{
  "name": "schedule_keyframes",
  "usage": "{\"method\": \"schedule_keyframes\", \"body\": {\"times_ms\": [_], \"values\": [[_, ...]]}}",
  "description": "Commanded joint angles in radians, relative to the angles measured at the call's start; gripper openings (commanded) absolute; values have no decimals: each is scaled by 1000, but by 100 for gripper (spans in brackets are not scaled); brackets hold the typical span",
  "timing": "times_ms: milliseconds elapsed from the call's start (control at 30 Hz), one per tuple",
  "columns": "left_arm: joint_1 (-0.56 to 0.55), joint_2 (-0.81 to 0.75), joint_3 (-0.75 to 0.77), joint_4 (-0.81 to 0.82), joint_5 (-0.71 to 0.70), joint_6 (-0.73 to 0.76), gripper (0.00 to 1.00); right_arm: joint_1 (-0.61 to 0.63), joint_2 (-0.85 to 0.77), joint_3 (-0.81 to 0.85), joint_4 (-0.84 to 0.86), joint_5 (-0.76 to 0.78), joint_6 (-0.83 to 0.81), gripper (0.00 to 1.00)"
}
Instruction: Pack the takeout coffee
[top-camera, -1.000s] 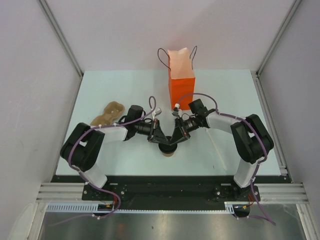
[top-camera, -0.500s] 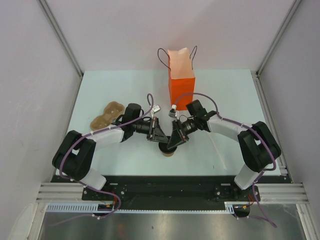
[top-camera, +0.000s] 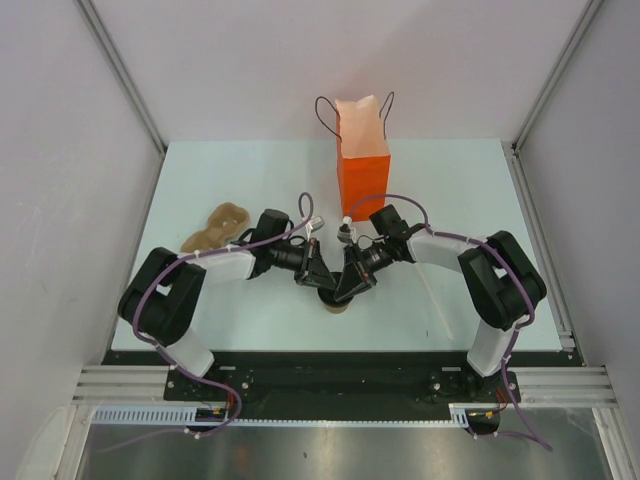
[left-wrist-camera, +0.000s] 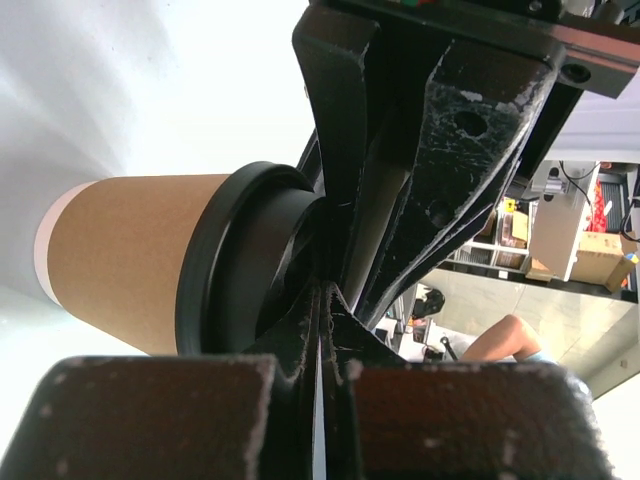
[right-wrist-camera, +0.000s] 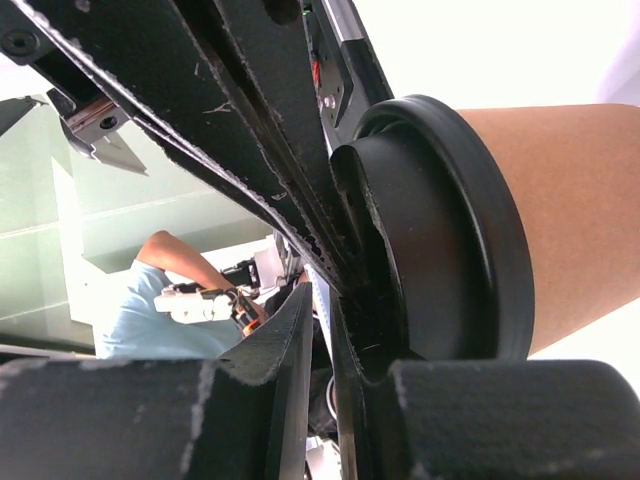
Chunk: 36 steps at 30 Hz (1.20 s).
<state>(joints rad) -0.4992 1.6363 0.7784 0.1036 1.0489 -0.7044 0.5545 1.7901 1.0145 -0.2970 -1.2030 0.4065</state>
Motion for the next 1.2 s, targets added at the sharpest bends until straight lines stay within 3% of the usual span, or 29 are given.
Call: {"method": "schedule_keyframes", "body": {"times_ms": [0,300,567,700,867,1033,1167], "values": [[-2,36,21,-39,-47,62,0,-2,66,-22,-27,186,-47,18],[4,65,28,-42,-64,52,0,-4,115,-22,-85,358,-124,15],[7,68,25,-30,-55,51,0,-16,207,-21,-80,364,-141,13],[7,31,22,24,-15,30,0,-2,144,-21,-54,272,-138,15],[4,-97,27,119,14,-21,0,7,-50,-21,18,181,-66,23],[5,-208,128,-54,-36,109,1,-13,-175,-17,62,138,1,32],[10,-328,211,-321,-201,354,5,-70,-195,4,32,184,-23,32]]}}
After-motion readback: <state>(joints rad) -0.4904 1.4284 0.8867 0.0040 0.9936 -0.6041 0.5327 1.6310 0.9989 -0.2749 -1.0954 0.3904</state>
